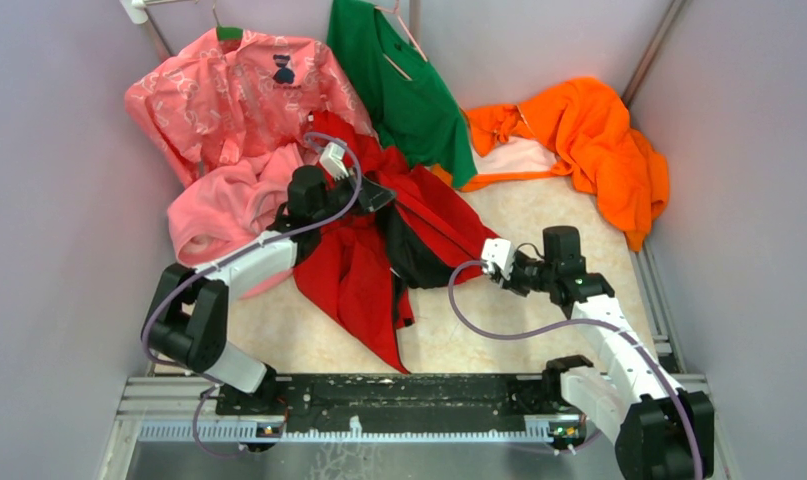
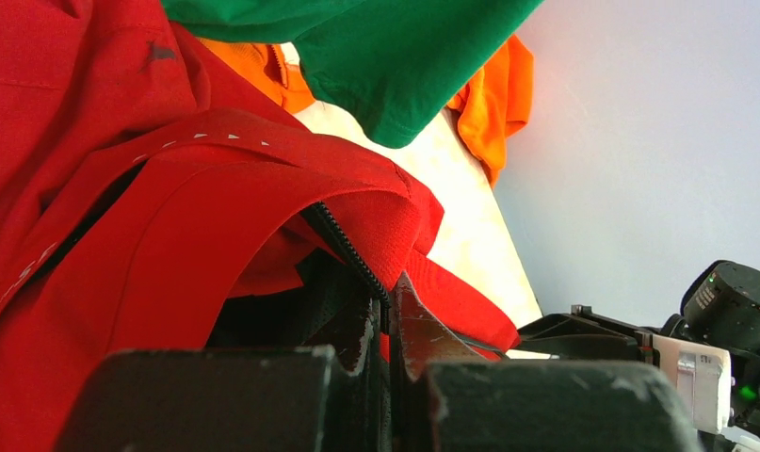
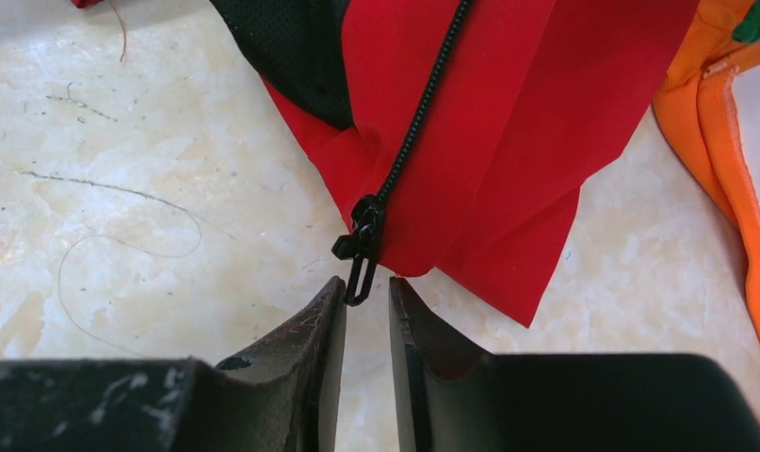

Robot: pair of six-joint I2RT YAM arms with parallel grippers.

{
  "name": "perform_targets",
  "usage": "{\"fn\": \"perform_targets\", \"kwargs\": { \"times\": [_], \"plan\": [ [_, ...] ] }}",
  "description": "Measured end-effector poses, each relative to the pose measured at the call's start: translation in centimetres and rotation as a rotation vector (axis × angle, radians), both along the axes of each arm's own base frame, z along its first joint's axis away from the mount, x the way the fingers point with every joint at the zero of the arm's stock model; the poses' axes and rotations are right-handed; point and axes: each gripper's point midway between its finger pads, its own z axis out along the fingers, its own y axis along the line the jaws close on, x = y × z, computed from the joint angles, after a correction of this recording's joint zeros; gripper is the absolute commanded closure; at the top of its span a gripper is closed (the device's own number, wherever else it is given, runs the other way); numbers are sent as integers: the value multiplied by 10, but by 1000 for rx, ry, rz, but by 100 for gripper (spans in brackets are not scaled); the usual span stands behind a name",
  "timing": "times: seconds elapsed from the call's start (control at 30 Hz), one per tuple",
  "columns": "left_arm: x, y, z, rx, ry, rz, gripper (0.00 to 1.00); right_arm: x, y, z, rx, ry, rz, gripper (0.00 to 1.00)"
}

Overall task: Zip up the jacket
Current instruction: Adjust the zipper on the jacket.

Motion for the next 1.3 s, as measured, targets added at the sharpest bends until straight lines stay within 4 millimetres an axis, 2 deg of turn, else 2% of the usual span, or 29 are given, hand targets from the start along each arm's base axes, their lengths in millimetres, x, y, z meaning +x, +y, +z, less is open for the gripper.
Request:
{"fn": "perform_targets", "kwargs": {
  "times": [0.17,0.6,0.8,1.3],
  "plan": [
    [1,0,-2,3,5,0,100,2,-3,1,-5,1,-30,87],
    [8,-2,-9,16,49,15,100,7,-5,7,1,-19,-62,91],
    [13,-4,-16,23,86,17,100,7,-5,8,2,-22,-63,100],
    [22,-5,-23,84,110,21,100,2,-6,11,-38,-59,-2,100]
  ]
}}
